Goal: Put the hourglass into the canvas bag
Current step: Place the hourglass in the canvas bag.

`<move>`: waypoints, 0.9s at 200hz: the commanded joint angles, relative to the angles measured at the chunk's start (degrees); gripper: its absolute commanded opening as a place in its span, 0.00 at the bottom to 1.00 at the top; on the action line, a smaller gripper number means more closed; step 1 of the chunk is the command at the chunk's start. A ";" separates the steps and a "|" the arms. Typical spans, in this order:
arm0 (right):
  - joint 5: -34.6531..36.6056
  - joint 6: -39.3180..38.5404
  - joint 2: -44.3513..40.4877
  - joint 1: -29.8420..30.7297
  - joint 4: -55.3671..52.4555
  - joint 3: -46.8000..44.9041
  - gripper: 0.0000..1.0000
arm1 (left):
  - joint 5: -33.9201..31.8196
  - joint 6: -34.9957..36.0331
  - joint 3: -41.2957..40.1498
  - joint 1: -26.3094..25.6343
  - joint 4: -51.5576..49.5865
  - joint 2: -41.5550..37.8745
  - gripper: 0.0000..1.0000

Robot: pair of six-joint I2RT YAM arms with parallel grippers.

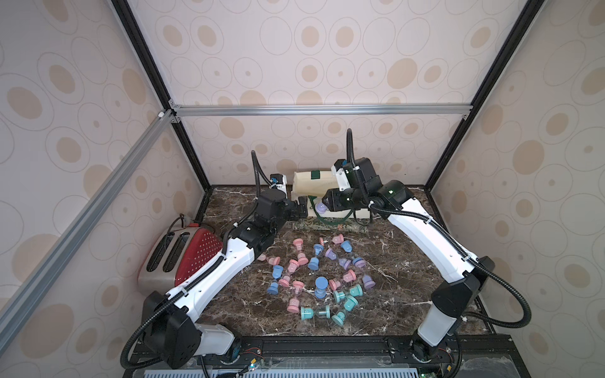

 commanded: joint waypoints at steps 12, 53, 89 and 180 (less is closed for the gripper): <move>-1.88 3.33 4.99 -3.48 5.89 5.03 0.06 | 2.64 0.35 5.66 3.06 2.03 5.22 0.95; -4.33 5.15 11.99 -5.62 9.24 10.72 0.06 | 7.45 -2.16 8.93 6.49 3.76 12.38 0.86; -5.32 6.07 18.58 -5.97 11.01 15.20 0.07 | 8.98 -2.79 11.65 7.37 4.59 17.55 0.77; -8.61 8.30 31.53 -6.15 10.71 24.35 0.06 | 10.30 -3.62 10.27 7.80 4.48 20.96 0.41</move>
